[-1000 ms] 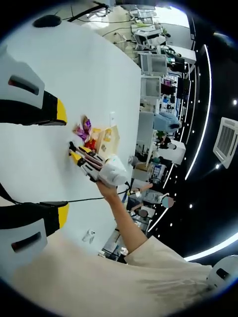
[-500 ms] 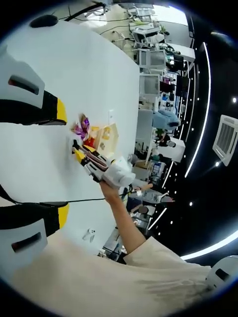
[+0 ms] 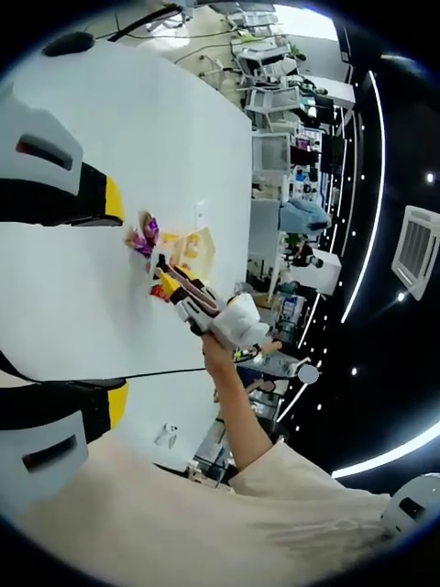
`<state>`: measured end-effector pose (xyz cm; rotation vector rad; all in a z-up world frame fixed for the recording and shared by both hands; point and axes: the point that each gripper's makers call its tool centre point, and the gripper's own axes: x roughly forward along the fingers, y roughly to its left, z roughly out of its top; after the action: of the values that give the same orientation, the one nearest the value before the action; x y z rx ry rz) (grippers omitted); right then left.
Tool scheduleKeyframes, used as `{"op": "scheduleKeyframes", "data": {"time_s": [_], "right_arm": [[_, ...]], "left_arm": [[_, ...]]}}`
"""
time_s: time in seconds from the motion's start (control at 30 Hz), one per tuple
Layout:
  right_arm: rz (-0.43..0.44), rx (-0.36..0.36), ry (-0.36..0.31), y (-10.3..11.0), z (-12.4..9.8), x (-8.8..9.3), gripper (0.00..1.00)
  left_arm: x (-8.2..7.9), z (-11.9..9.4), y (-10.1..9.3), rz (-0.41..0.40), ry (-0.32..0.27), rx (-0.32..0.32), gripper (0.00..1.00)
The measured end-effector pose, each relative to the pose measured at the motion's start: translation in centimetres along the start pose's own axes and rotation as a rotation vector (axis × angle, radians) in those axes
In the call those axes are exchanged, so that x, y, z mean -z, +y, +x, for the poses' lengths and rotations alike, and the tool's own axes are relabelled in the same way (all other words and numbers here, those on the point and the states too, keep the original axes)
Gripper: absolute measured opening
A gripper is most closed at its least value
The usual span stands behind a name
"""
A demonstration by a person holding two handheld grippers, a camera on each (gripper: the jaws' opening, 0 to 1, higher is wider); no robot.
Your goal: Place the target food into the container with the food tongs after gripping and lifting it, then release it inside without dropping or visibly crushing the food.
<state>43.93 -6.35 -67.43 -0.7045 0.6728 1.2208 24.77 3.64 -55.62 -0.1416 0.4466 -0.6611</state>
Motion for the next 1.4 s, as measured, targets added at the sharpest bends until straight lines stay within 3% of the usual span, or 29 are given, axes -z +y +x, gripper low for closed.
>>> {"op": "scheduleKeyframes", "data": {"time_s": [0.43,0.93,1.4], "right_arm": [[0.039,0.103,-0.013,-4.7,-2.3,0.1,0.2],[0.066,0.173,-0.023,-9.8,-3.4,0.0,0.2],[0.089,0.206,-0.024,-12.9,-3.3,0.2,0.2]], "left_arm": [[-0.5,0.2,0.8,-0.005,-0.009,-0.034,0.81],[-0.7,0.0,1.2,-0.003,-0.001,-0.056,0.8],[-0.4,-0.1,1.7,-0.018,0.006,-0.076,0.79]]}}
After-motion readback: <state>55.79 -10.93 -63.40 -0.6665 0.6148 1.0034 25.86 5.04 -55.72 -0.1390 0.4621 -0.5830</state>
